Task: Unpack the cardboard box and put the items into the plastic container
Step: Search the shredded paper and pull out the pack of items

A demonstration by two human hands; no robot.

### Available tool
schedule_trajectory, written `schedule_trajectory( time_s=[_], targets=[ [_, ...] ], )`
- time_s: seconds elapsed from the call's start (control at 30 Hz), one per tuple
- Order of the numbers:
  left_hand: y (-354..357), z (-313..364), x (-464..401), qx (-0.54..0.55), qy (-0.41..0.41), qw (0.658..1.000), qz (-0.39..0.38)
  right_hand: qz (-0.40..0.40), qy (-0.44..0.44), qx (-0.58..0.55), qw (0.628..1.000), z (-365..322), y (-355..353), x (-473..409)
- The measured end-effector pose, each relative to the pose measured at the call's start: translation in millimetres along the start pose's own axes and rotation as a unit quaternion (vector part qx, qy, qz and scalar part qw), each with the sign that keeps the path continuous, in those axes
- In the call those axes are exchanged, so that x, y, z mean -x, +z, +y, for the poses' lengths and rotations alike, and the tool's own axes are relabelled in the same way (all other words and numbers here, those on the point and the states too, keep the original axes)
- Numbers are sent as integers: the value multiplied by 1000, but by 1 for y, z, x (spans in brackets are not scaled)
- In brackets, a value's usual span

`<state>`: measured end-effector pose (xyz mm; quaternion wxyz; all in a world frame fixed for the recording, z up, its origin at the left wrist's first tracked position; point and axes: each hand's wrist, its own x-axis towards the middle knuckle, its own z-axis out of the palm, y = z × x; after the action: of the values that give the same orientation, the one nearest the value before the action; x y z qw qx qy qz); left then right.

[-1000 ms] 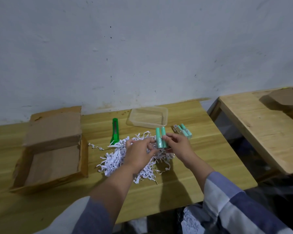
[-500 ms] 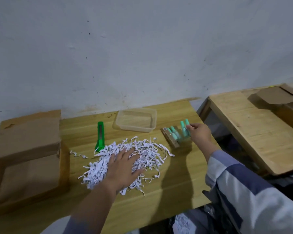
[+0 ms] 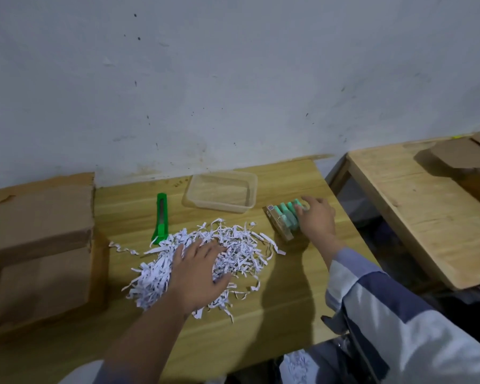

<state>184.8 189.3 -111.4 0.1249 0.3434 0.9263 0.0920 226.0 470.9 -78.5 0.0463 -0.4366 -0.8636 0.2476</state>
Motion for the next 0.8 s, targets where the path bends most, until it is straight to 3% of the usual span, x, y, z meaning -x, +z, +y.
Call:
schedule_trajectory(
  time_s=[0.1,0.2,0.3,0.43,0.5,0.6,0.8],
  targets=[
    [-15,3,-1,8,7,997,74,17,-149,-26,988,-21,3,24],
    [-30,-6,-3,12,-23,992,127,-71,-274,-41,958,-39,17,51],
    [-33,-36,-1,12,-111,988,109,-201,-275,27,940,-47,32,71],
    [-28,-77,20,91,-236,967,-10,-300,-234,84,921,-46,52,86],
    [-28,-87,33,134,-216,966,-49,-317,-254,60,912,-50,58,95],
    [-30,-87,47,138,-134,980,-47,-352,-294,46,888,-54,61,108],
    [-21,-78,65,28,7,998,-63,-318,-394,122,853,-54,71,116]
  ],
)
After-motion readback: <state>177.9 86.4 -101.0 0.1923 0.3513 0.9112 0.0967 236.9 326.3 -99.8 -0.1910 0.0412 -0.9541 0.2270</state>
